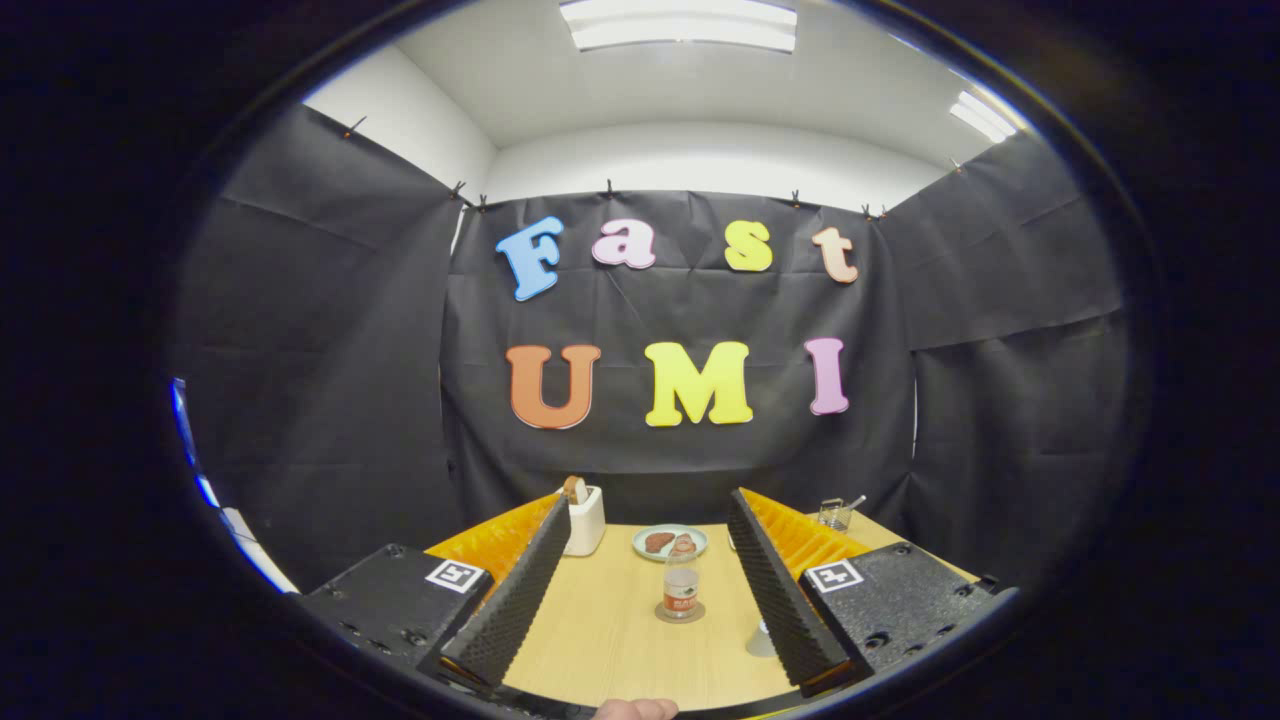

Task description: Take the bottle from table, then pour the juice into the cup, finally place the bottle on the coaster

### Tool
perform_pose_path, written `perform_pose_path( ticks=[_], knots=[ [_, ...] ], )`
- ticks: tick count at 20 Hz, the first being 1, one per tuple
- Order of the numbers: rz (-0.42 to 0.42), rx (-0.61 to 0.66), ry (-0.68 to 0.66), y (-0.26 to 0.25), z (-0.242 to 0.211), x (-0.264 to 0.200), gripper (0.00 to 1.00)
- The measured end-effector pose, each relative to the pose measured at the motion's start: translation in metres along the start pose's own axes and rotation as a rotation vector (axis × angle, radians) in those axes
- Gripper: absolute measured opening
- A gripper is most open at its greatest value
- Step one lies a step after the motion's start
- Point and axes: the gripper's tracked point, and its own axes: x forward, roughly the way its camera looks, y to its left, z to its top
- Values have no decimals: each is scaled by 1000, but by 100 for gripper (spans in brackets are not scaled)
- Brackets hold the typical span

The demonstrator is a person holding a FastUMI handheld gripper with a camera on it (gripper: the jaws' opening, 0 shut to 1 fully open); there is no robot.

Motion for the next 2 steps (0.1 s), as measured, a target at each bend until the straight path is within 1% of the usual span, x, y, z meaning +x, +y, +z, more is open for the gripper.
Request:
perform_pose_path(
  ticks=[2],
  knots=[
    [3,2,5,1,-2,1,100]
  ],
)
